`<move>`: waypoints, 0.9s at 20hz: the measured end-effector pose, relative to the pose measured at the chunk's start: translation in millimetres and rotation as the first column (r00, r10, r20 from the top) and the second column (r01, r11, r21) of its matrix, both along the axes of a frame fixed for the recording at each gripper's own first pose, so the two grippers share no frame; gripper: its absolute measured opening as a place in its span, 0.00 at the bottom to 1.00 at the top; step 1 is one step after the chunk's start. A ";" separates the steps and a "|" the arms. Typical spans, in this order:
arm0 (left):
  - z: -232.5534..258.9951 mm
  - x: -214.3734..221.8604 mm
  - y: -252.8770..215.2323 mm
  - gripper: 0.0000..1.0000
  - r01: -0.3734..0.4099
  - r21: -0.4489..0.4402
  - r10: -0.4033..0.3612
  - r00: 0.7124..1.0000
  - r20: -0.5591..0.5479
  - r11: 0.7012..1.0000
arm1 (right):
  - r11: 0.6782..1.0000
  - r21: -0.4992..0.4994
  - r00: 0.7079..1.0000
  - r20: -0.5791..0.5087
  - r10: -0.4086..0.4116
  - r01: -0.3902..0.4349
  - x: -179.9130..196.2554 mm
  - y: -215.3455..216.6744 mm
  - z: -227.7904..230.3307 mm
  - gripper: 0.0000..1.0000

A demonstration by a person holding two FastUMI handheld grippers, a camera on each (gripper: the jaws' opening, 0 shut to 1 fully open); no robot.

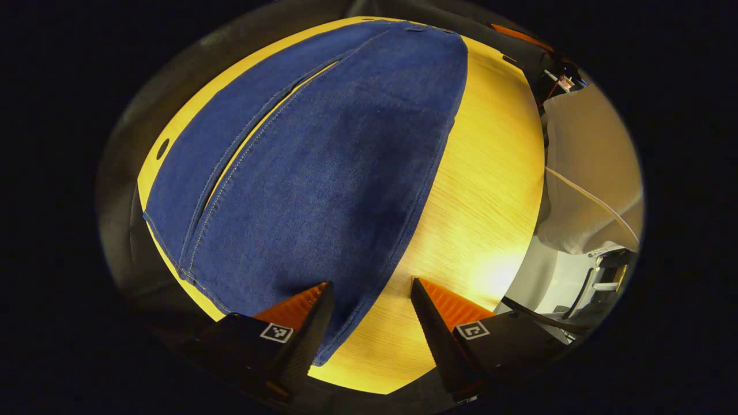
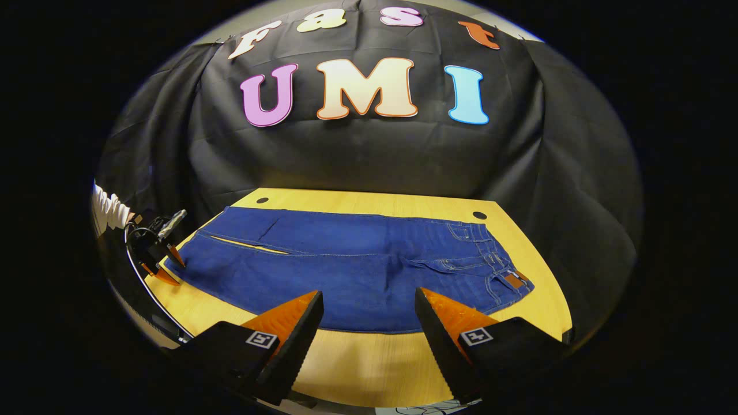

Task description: Grasp the waist and the cuffs of the jeans and fold them to make the two legs overlap; first hold the waist and fold one-third of the jeans toward the cuffs, then hold the cuffs and fold the remaining one-third in the same direction to finish folding.

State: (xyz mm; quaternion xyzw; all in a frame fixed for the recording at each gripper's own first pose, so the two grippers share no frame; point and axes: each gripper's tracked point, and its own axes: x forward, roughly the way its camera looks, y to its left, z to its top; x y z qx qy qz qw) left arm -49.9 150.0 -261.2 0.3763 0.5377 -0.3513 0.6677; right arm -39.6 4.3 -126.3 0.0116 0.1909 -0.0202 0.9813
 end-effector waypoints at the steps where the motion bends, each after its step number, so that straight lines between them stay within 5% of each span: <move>1: 0.1 -0.9 -1.2 0.85 -0.001 0.006 0.001 1.000 -0.001 1.000 | 1.000 0.001 1.000 -0.001 0.004 -0.004 0.2 0.7 0.4 0.99; 6: 0.6 1.1 -1.5 0.70 -0.048 0.037 0.048 0.999 -0.007 0.998 | 1.000 -0.005 1.000 -0.021 0.013 -0.013 1.1 -5.5 -7.2 0.99; 13: 0.1 14.0 -4.8 0.02 0.003 0.043 -0.004 1.000 0.025 0.999 | 0.992 -0.062 0.990 -0.093 0.103 -0.109 -1.4 -14.6 -26.1 0.99; 18: -0.5 11.0 -2.4 0.00 0.009 0.037 -0.010 1.000 0.016 0.999 | 0.952 -0.153 0.949 -0.216 0.228 -0.263 -2.0 -33.4 -46.6 0.99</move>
